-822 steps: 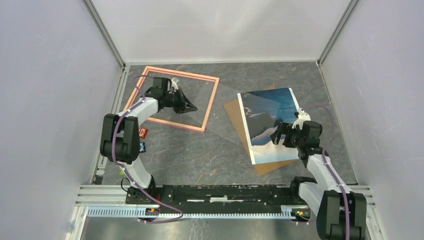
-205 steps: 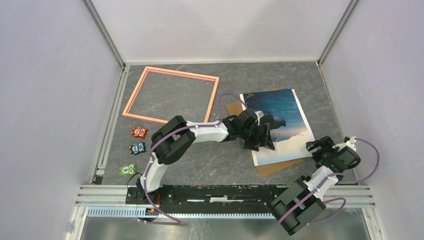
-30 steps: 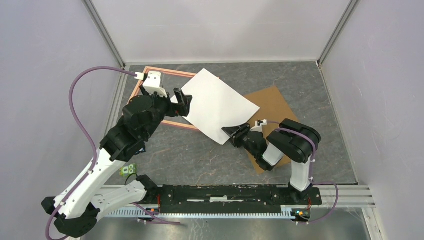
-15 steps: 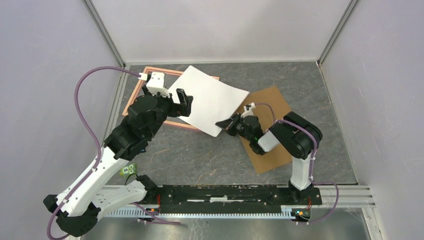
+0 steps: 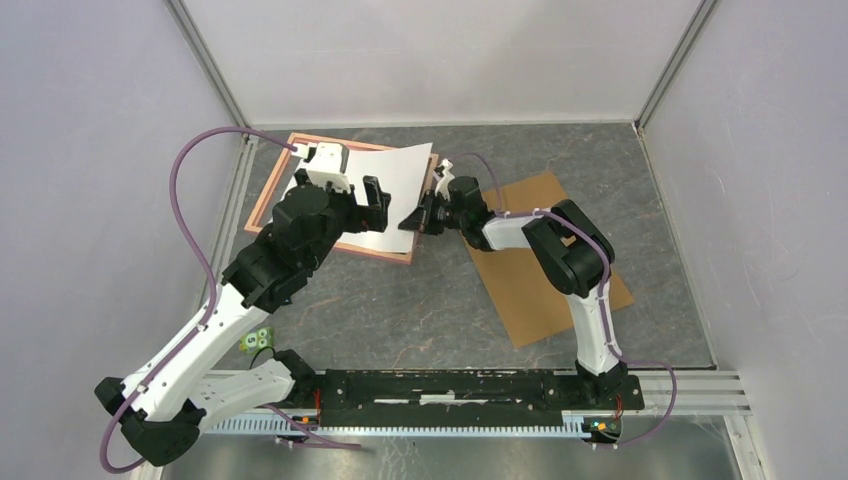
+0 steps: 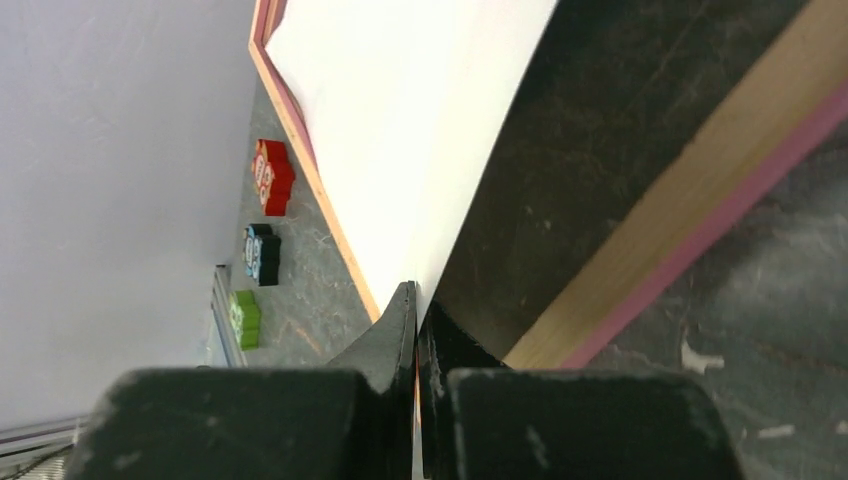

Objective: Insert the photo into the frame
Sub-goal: Adjust the photo frame item on the photo frame.

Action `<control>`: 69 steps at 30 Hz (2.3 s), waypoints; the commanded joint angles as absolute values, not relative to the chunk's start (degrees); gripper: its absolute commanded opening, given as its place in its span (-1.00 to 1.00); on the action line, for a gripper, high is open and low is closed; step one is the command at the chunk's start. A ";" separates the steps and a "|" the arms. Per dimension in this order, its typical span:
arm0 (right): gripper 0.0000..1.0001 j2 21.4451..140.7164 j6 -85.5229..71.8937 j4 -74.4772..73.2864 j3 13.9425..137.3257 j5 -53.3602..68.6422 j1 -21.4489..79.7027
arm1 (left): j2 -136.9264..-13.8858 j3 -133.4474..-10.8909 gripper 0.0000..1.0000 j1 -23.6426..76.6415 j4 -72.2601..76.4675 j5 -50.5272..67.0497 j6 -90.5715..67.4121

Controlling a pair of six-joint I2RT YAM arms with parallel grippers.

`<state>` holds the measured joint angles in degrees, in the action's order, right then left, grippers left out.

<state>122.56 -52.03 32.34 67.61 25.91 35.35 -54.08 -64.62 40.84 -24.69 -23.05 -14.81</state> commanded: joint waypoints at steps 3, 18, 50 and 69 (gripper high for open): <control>-1.00 127.68 -43.79 17.02 80.68 29.04 35.47 | -53.66 -64.86 1.00 40.43 -21.96 -24.25 -11.95; -0.92 133.37 -46.67 17.14 89.18 27.92 37.43 | -53.54 -65.04 1.00 38.77 -22.14 -22.72 -13.00; 0.76 94.66 -9.98 13.04 51.62 -2.79 34.69 | -55.72 -64.96 1.00 35.42 -22.37 -18.57 -15.55; 0.96 76.13 -11.42 -6.44 38.41 -22.94 18.37 | -74.12 -66.70 1.00 35.42 -20.56 19.75 -26.10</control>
